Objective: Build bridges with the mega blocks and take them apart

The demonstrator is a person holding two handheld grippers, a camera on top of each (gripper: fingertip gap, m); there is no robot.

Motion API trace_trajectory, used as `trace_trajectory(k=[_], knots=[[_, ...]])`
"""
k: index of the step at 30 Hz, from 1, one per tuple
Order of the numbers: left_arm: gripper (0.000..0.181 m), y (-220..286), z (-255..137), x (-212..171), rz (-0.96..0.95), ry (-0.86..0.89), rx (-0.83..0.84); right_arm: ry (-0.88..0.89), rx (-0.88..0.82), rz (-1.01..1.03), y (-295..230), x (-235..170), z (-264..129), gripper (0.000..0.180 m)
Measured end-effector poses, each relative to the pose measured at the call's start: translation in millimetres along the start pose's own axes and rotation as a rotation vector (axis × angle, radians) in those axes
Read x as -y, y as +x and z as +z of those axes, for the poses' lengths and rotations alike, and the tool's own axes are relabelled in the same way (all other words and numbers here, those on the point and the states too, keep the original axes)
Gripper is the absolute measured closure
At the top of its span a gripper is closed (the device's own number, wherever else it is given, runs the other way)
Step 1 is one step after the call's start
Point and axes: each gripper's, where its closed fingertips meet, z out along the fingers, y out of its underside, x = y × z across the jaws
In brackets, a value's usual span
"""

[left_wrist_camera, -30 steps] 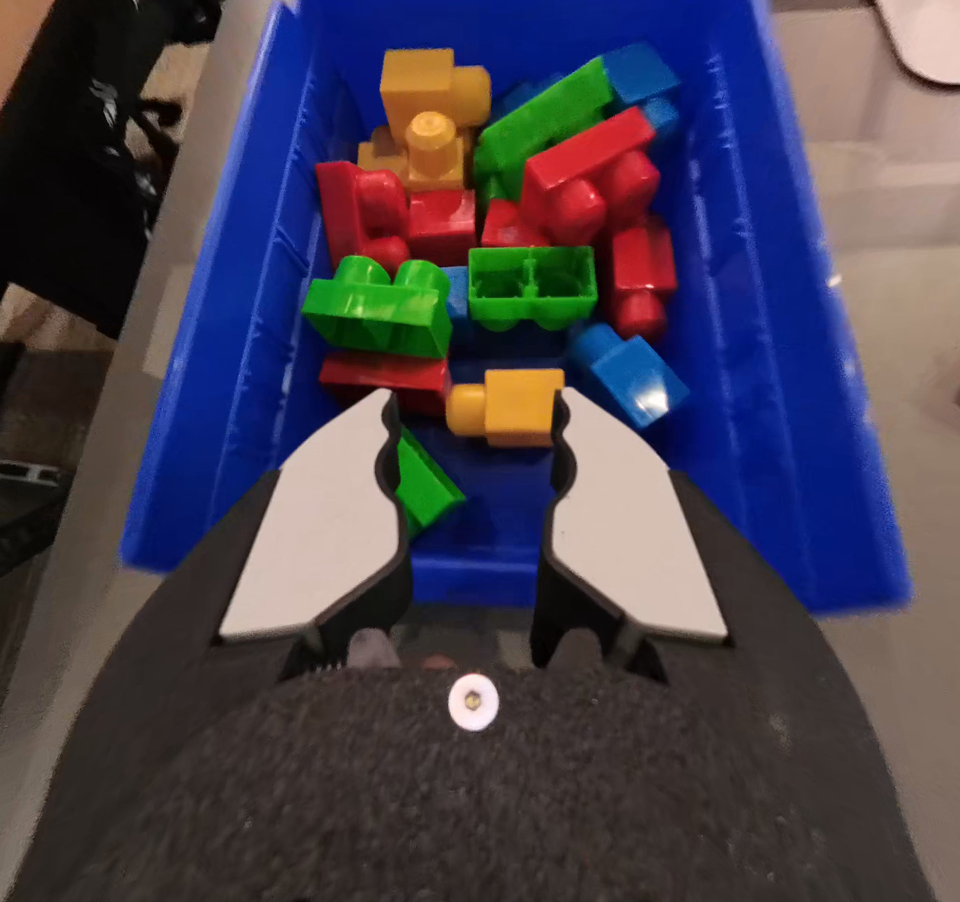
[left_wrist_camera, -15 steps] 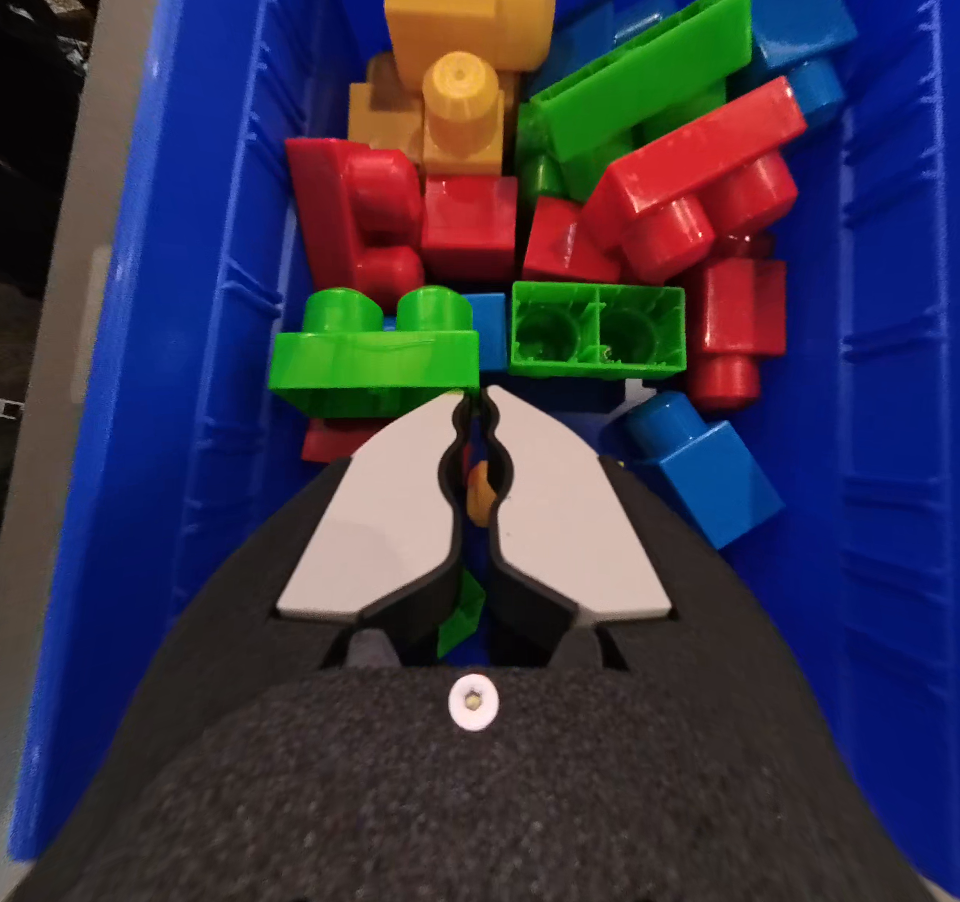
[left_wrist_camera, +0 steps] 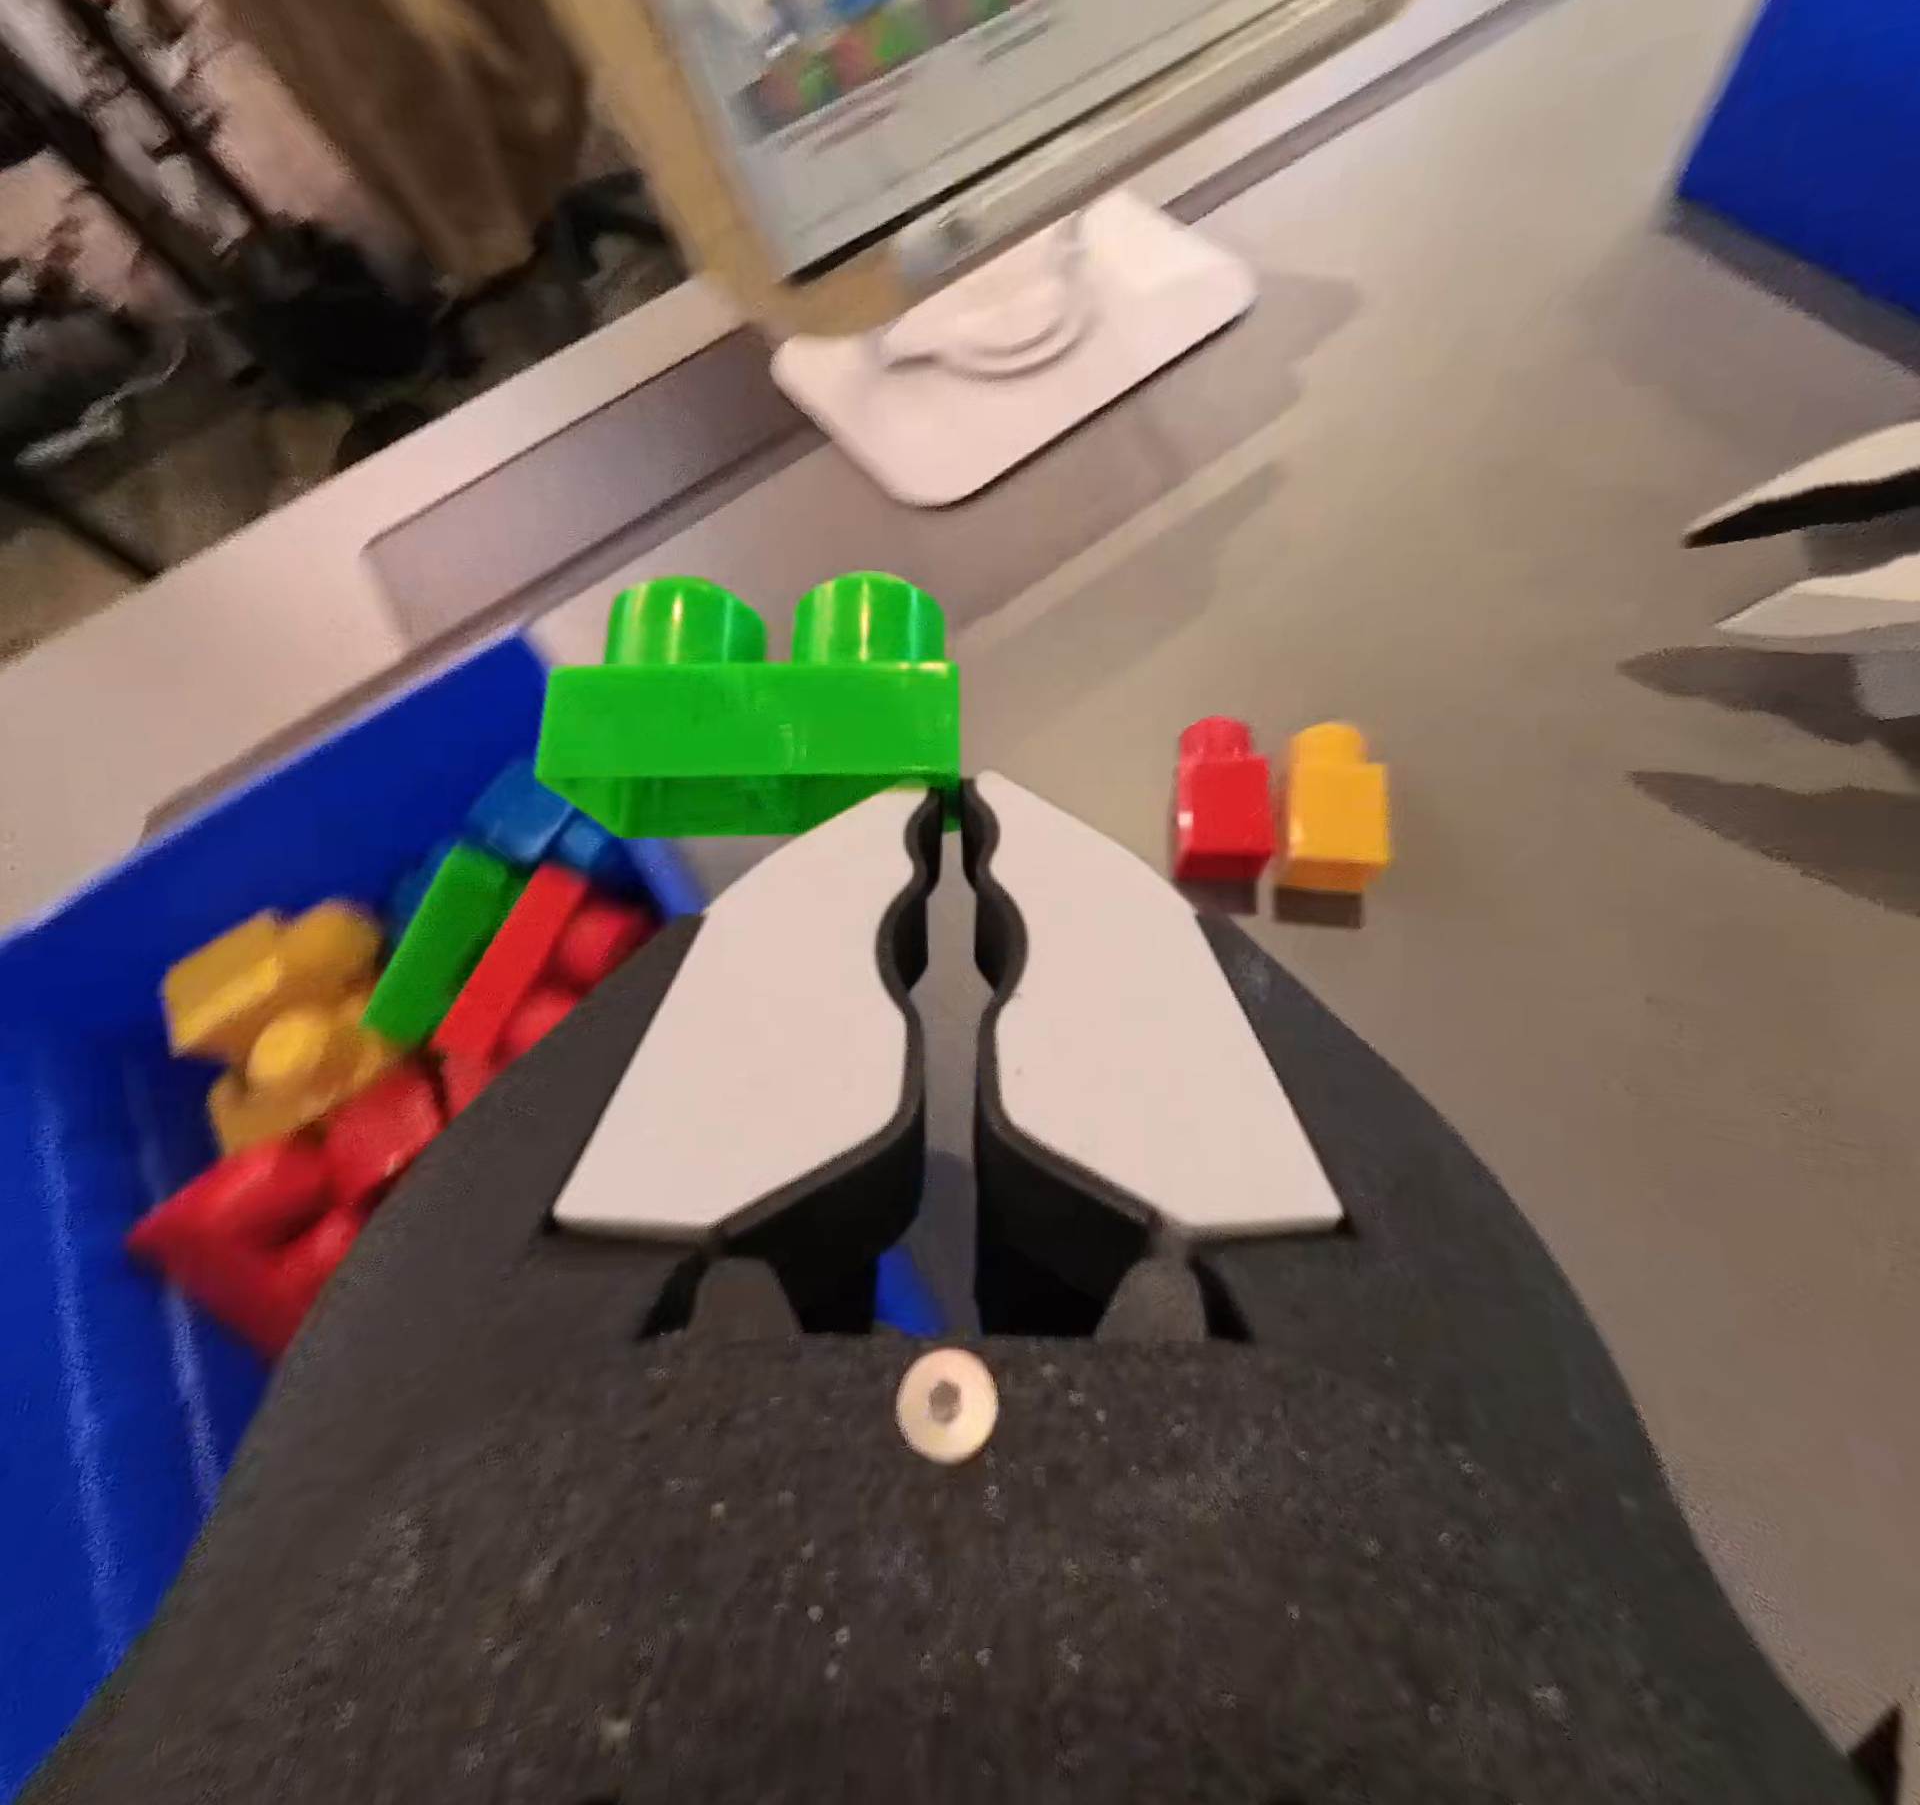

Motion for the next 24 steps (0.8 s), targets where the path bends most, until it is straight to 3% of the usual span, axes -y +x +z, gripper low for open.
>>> trace_trajectory(k=[4, 10, 16, 24], knots=[[0.178, 59, 62, 28, 0.099, -0.013, -0.211, -0.002, -0.003, -0.006, 0, 0, 0, 0.139], [0.178, 139, 153, 24, 0.156, -0.120, -0.513, 0.004, 0.000, 0.006, 1, 0, 0, 0.139], [0.178, 157, 199, 1, 0.130, -0.330, -0.499, 0.004, -0.002, -0.004, 0, 0, 0, 0.139], [0.178, 167, 209, -19, 0.143, -0.408, -0.472, -0.001, -0.002, -0.014, -1, 0, 0, 0.139]])
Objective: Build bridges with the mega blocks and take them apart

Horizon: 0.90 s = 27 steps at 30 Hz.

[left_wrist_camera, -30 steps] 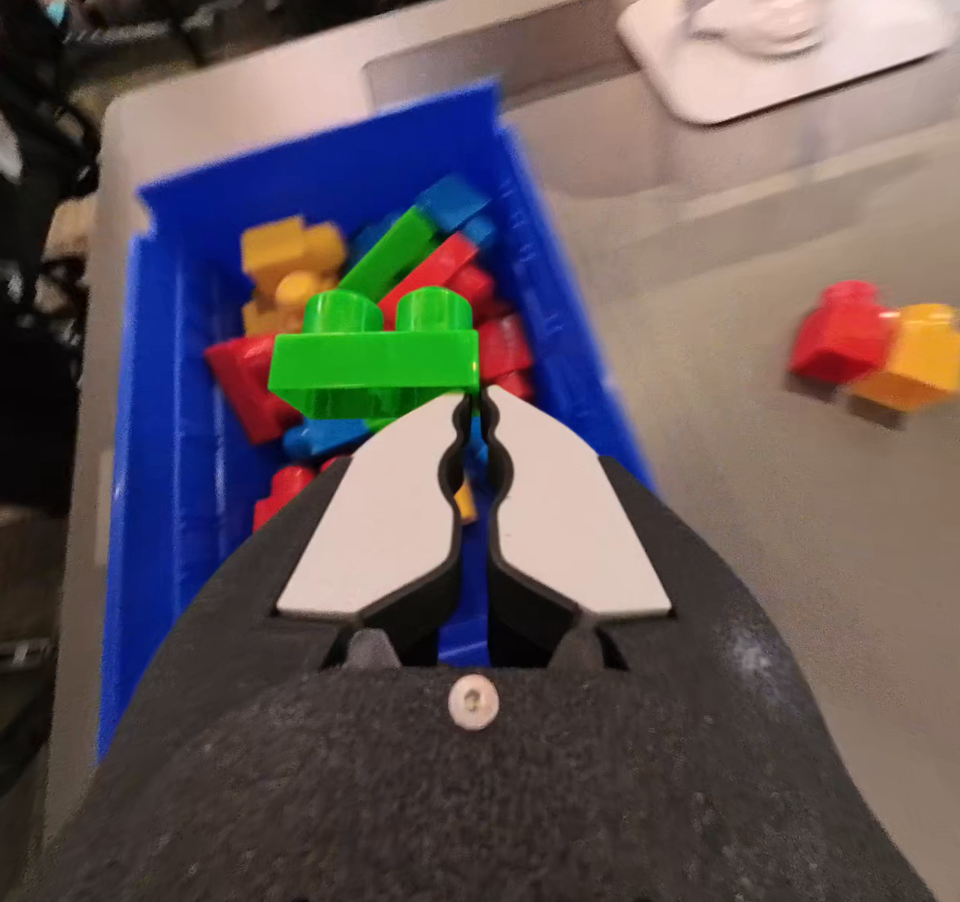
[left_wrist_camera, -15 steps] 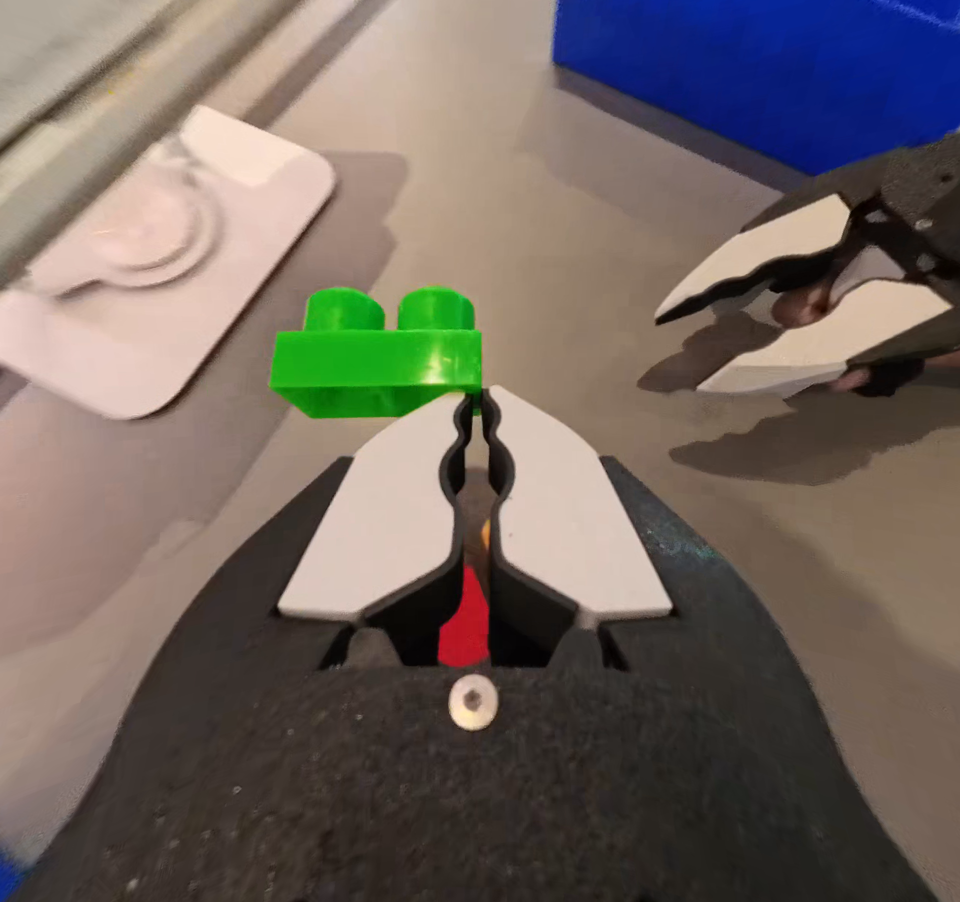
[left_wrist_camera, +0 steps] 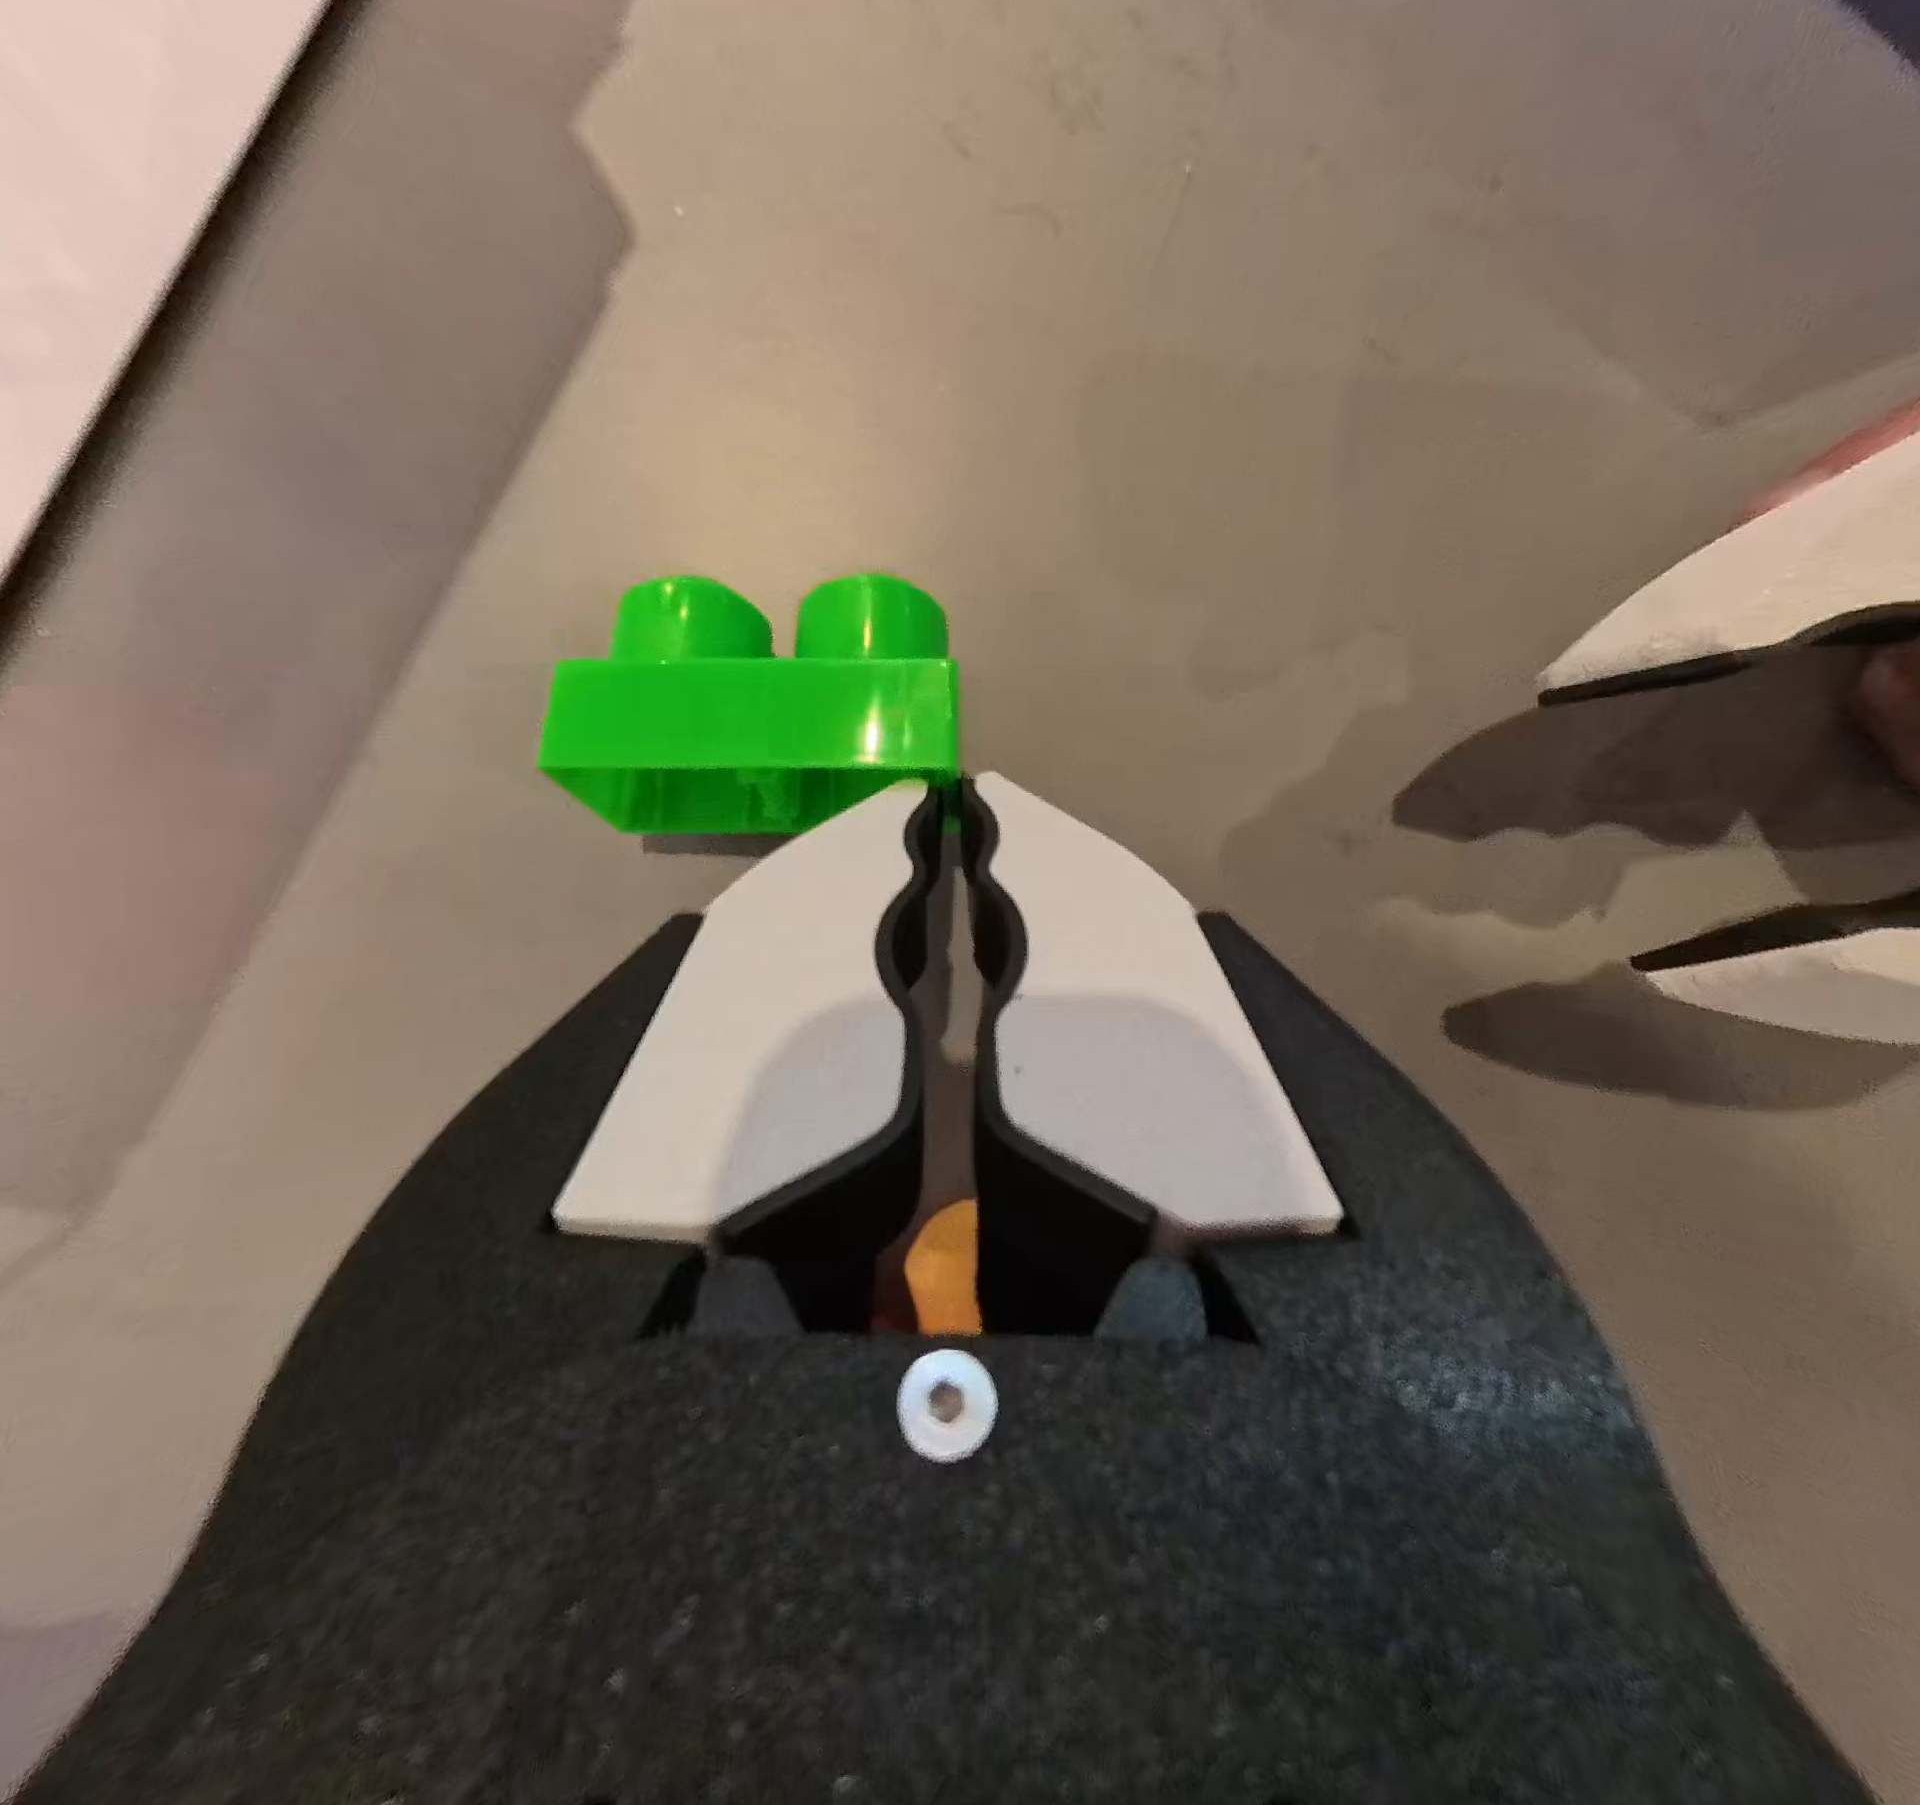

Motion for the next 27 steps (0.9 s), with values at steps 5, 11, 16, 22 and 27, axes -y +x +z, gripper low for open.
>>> trace_trajectory(k=[5, 11, 16, 22, 27], knots=[[0.157, -1, 0, -11, -0.031, -0.013, 0.024, 0.000, 0.001, 0.000, 0, 0, 0, 0.139], [0.136, 6, -85, -17, -0.092, 0.285, 0.129, 0.004, 0.002, 0.003, 0, 0, 0, 0.139], [0.143, 24, -157, -68, -0.145, 0.629, 0.324, -0.001, 0.003, 0.004, 0, 0, 0, 0.139], [0.147, 22, -104, -135, -0.087, 0.427, 0.479, -0.020, 0.006, -0.001, -1, -2, 2, 0.139], [0.147, 8, -81, -131, -0.112, 0.339, 0.466, -0.019, 0.008, 0.009, 0, -2, 2, 0.139]])
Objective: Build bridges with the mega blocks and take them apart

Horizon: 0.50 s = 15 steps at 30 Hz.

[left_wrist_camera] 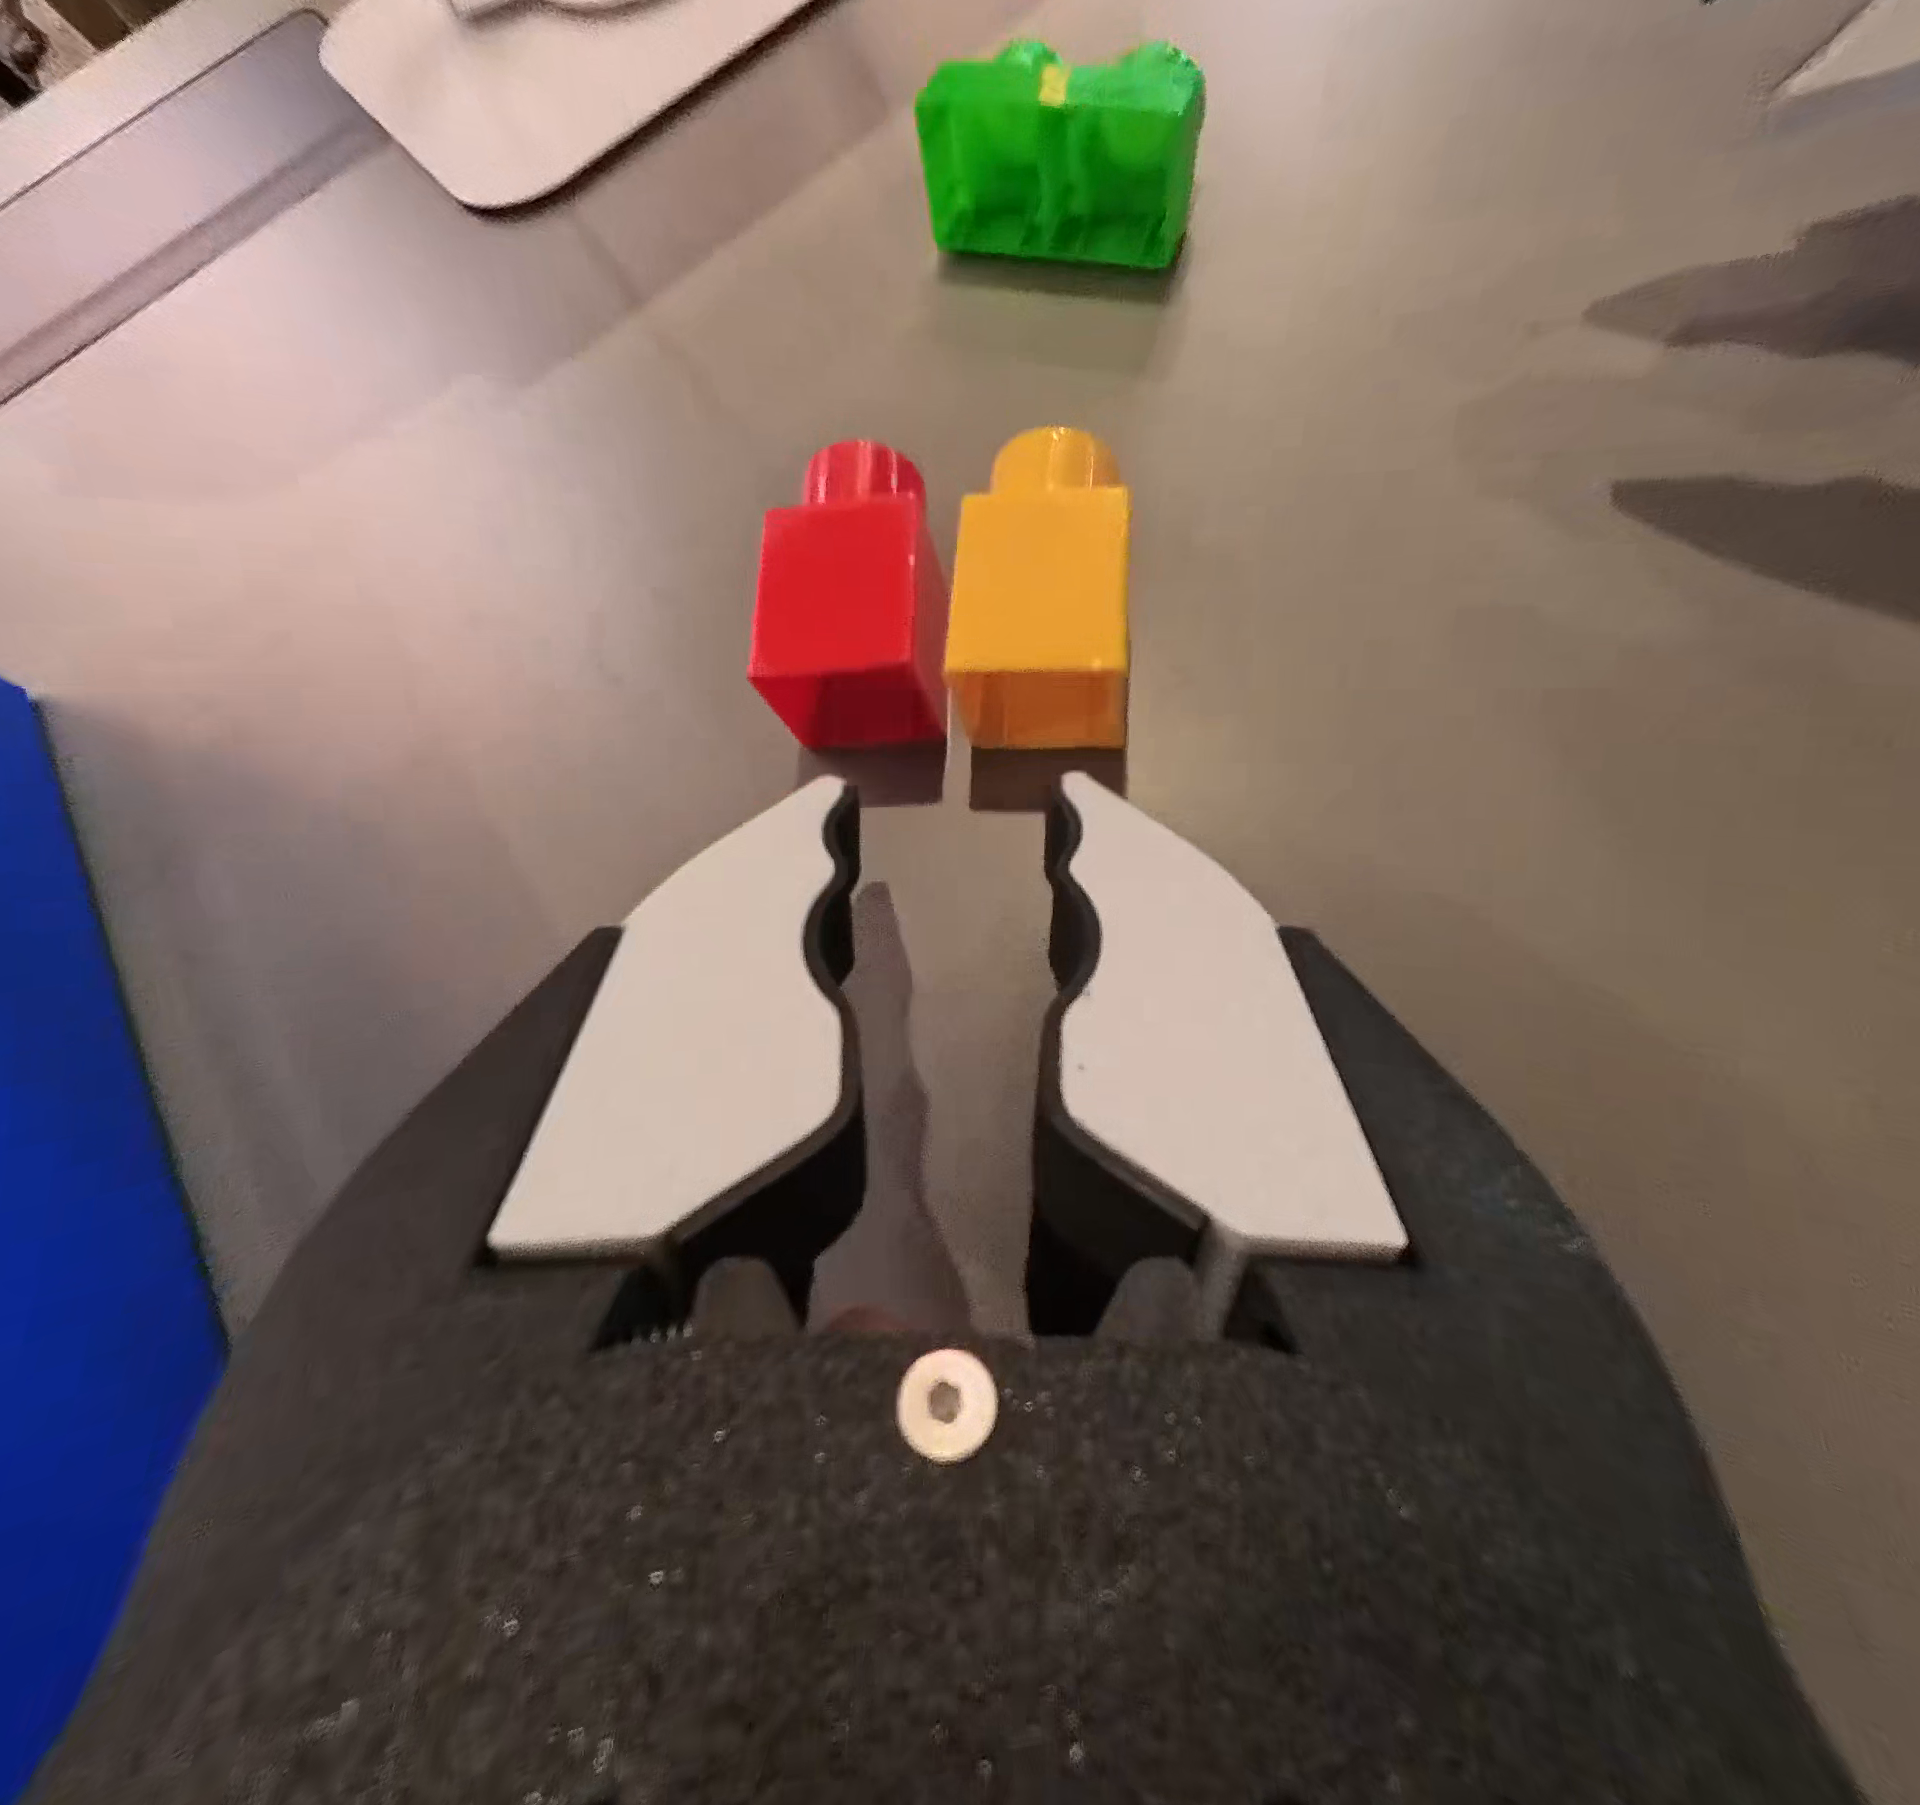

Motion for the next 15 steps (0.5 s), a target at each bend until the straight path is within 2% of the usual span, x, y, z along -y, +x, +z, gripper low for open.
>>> trace_trajectory(k=[15], knots=[[0.146, -2, 27, 4, -0.010, -0.080, -0.034, 0.006, 0.000, -0.006, -1, 1, -1, 0.139]])
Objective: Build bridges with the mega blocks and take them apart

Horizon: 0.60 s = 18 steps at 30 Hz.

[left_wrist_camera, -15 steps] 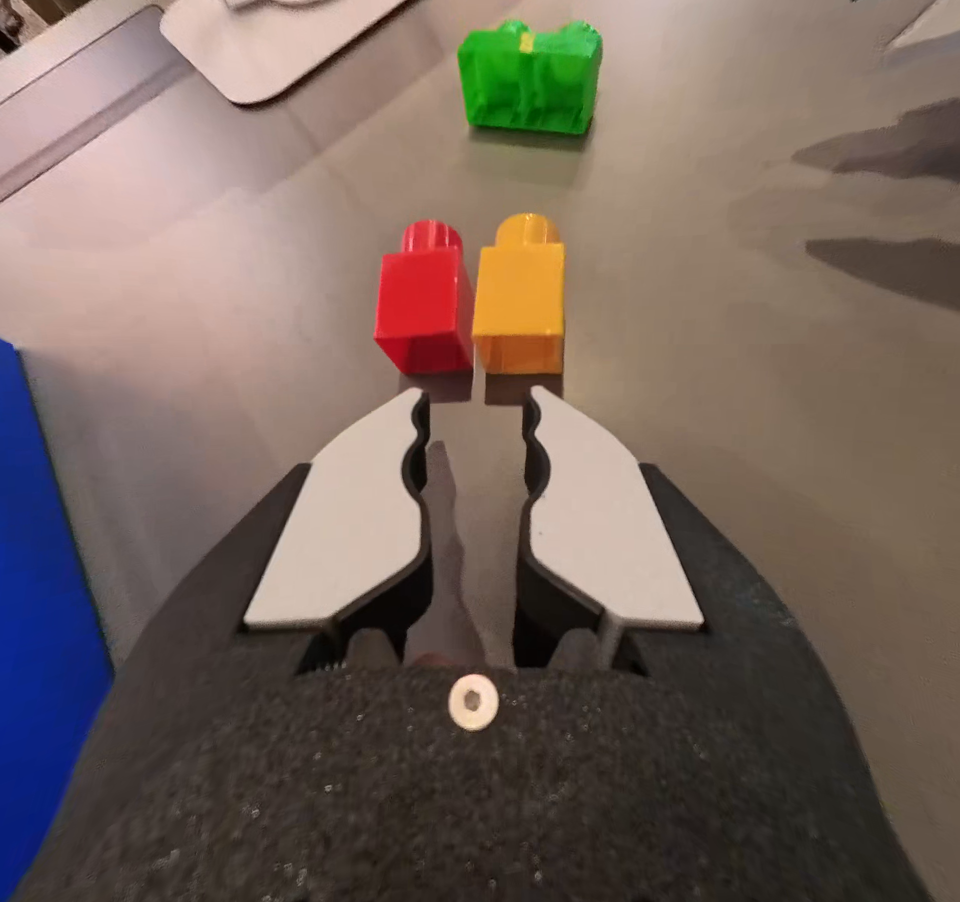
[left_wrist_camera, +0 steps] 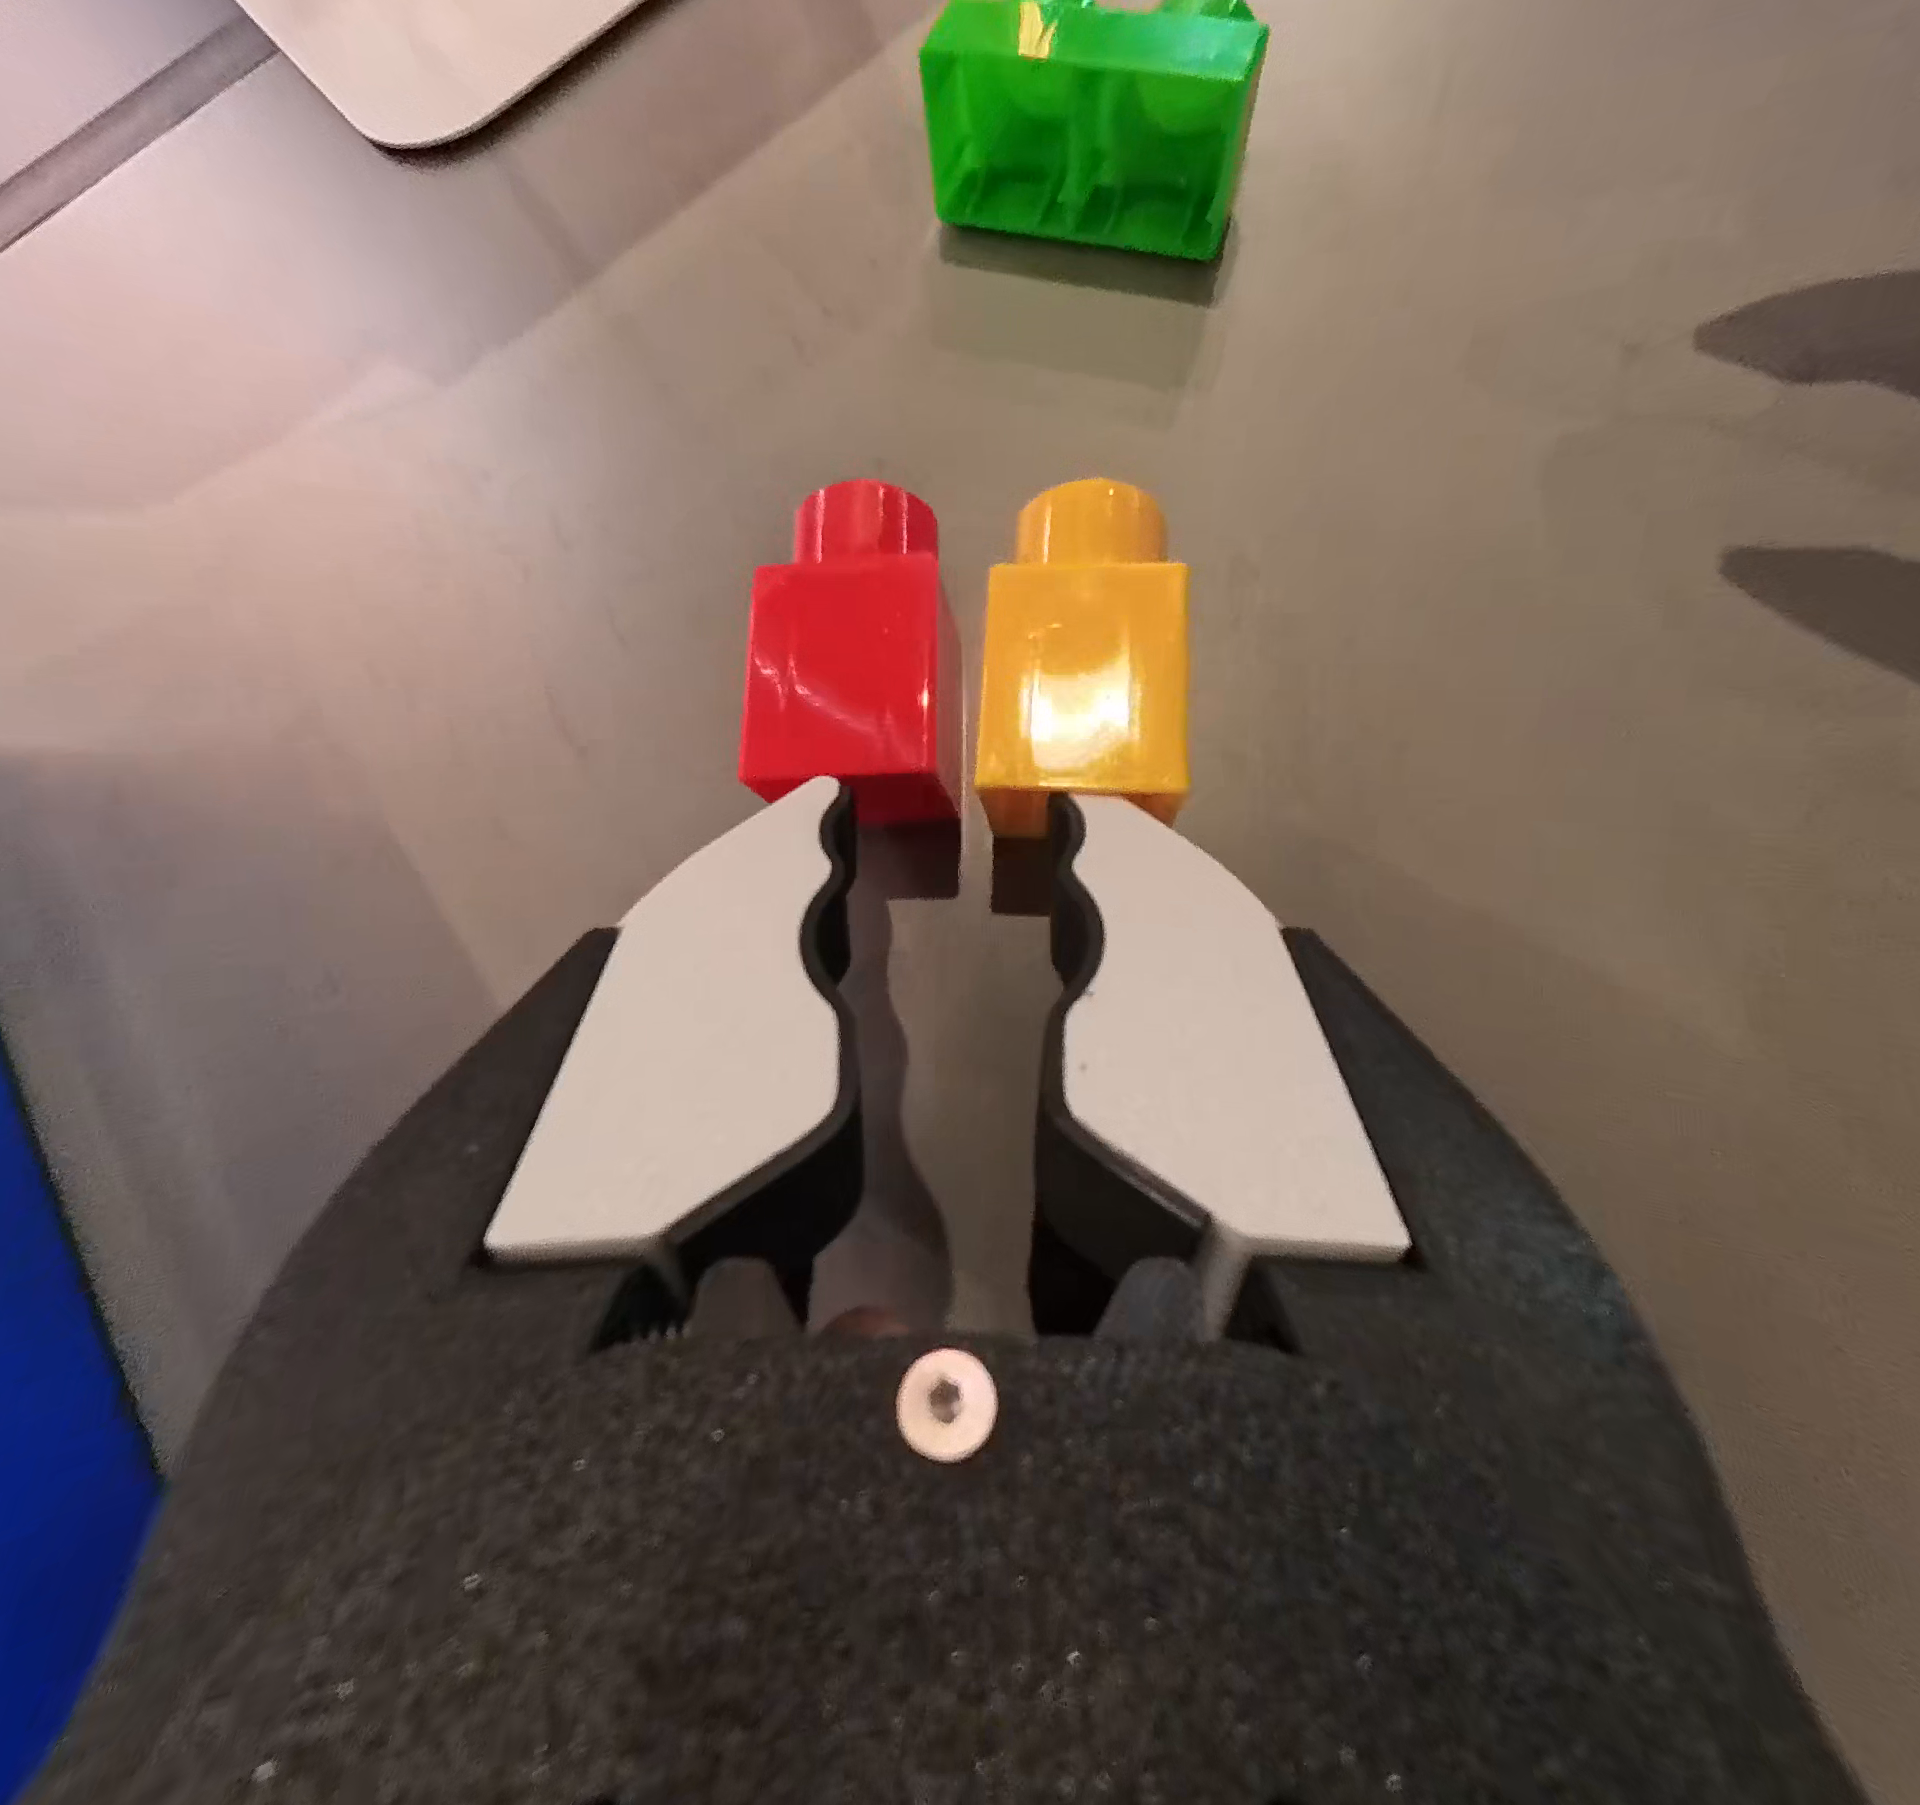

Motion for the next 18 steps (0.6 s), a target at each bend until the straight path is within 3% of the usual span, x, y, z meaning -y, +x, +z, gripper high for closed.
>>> trace_trajectory(k=[7, 10, 18], knots=[[0.145, 4, 8, 7, 0.009, 0.003, -0.023, -0.002, 0.002, 0.002, 0, 0, 0, 0.139], [0.174, 7, 11, 12, 0.044, 0.014, -0.020, 0.000, 0.003, 0.003, 0, 0, 0, 0.139], [0.177, 6, 9, 14, 0.029, 0.032, -0.018, -0.005, 0.006, 0.003, 0, -1, 0, 0.139]])
